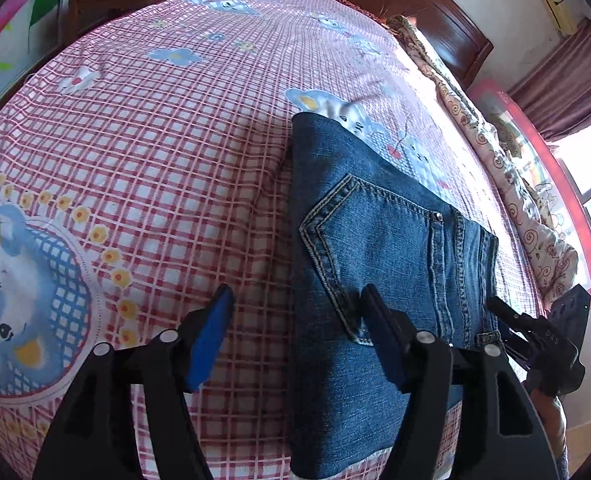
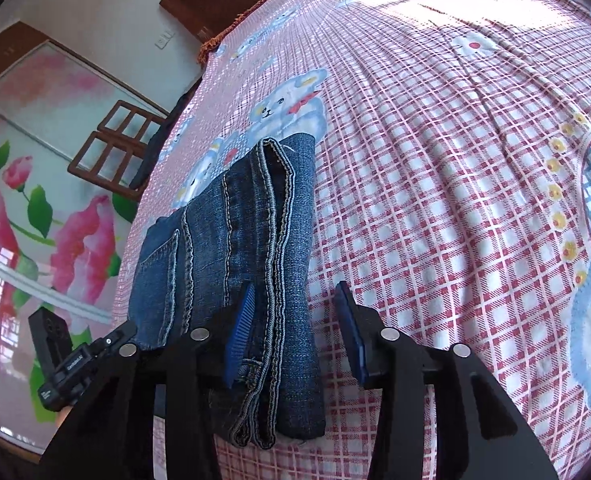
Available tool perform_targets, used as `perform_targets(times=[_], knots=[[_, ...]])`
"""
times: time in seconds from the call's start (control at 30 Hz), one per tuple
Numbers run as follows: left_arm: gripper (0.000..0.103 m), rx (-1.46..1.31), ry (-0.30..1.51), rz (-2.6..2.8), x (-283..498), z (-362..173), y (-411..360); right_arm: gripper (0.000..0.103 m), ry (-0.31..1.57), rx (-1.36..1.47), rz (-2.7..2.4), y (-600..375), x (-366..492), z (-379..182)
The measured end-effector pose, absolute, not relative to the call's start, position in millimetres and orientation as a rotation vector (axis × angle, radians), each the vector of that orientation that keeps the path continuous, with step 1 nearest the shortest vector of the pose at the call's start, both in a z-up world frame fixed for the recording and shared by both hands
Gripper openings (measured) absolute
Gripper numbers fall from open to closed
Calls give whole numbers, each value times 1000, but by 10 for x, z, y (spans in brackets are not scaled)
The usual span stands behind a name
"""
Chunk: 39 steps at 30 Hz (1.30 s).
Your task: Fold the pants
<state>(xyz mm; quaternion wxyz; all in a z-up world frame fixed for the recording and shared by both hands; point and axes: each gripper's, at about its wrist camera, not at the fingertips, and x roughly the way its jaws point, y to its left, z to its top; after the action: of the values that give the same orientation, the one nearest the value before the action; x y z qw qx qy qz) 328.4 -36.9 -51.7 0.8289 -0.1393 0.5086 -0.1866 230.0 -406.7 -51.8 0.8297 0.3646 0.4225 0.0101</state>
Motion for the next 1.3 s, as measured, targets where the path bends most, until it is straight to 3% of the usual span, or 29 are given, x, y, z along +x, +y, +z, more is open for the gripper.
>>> perform_targets(times=[0.07, 0.17, 0.2, 0.3, 0.7, 1.13, 1.3], knots=[[84, -305, 1088, -330, 3213, -498, -227, 48, 878, 854, 7, -4147, 2145, -499], [90, -272, 1090, -241, 3038, -484, -53, 48, 892, 893, -2, -4145, 1884, -489], [90, -257, 1089, -214, 2977, -484, -1, 48, 900, 897, 0, -4124, 1787, -491], [90, -226, 1082, -148, 2707, -488, 116, 62, 932, 903, 4, -4007, 1472, -522], [96, -41, 961, -112, 1560, -366, -219, 62, 966, 711, 24, -3323, 571, -470], [97, 41, 861, -166, 992, -527, -473, 62, 861, 503, -70, -3088, 276, -542], [97, 33, 773, -184, 802, -447, -464, 62, 730, 337, -99, -2881, 217, -294]])
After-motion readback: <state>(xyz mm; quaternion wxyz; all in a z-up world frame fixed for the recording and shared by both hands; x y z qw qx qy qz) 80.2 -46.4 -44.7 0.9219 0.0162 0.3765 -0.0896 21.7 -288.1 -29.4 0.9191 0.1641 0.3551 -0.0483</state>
